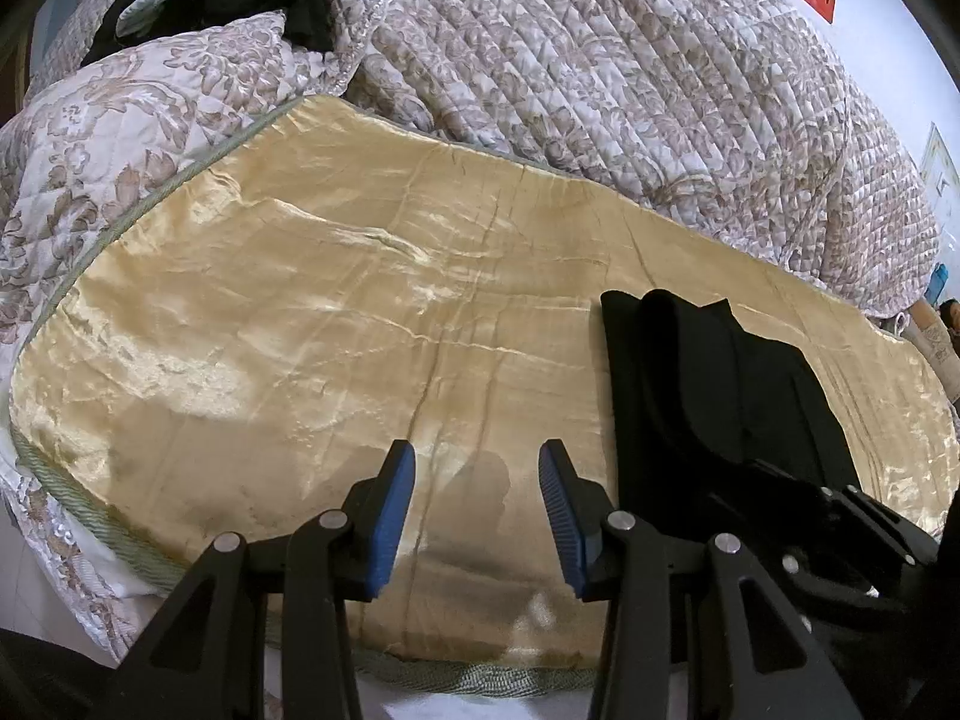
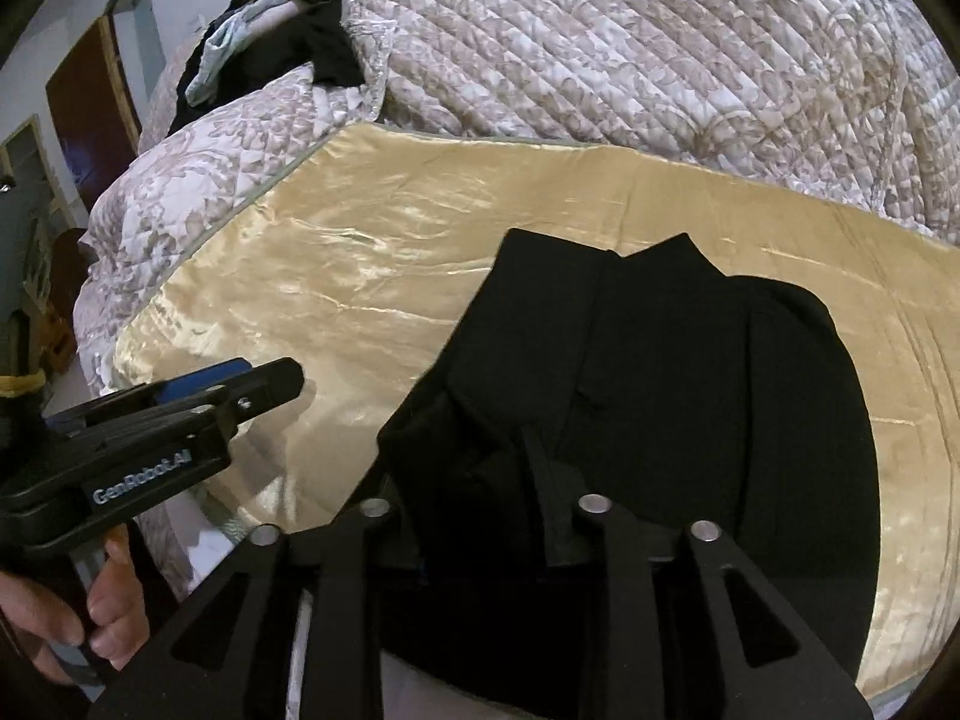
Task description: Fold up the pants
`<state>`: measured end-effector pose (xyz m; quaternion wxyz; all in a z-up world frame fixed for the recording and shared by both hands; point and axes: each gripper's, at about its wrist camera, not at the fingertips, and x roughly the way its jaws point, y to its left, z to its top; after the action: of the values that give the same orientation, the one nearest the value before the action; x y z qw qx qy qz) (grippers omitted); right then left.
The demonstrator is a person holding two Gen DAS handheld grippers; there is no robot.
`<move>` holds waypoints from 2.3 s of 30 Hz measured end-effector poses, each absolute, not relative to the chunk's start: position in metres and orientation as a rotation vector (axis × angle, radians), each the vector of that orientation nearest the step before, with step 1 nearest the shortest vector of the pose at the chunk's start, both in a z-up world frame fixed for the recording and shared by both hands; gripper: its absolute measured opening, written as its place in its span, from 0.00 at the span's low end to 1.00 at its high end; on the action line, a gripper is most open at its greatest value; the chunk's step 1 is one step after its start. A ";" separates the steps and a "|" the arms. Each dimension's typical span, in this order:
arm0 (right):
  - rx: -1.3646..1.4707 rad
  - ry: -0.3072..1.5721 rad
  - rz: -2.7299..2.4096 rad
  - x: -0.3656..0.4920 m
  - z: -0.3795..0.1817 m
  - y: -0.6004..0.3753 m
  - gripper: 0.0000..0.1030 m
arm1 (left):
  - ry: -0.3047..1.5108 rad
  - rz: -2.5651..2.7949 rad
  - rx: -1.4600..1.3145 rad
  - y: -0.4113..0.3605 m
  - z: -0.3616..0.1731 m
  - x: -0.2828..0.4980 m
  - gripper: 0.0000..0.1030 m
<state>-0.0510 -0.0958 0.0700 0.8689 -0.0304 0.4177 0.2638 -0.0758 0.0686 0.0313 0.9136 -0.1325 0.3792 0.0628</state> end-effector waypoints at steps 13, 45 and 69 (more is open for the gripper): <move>-0.073 0.816 0.591 -0.062 0.087 -0.088 0.48 | 0.771 0.123 -0.277 0.068 0.031 -0.074 0.44; -0.003 0.820 0.417 -0.028 0.090 -0.204 0.48 | 0.777 -0.214 -0.384 0.015 0.028 -0.050 0.54; 0.104 0.838 0.328 -0.030 0.072 -0.243 0.48 | 0.768 -0.252 -0.396 0.003 0.020 -0.027 0.57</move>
<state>-0.0300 -0.2430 0.0723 0.8991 0.0503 0.4049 0.1586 -0.0274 0.0034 0.0196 0.9004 -0.1913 0.3713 -0.1217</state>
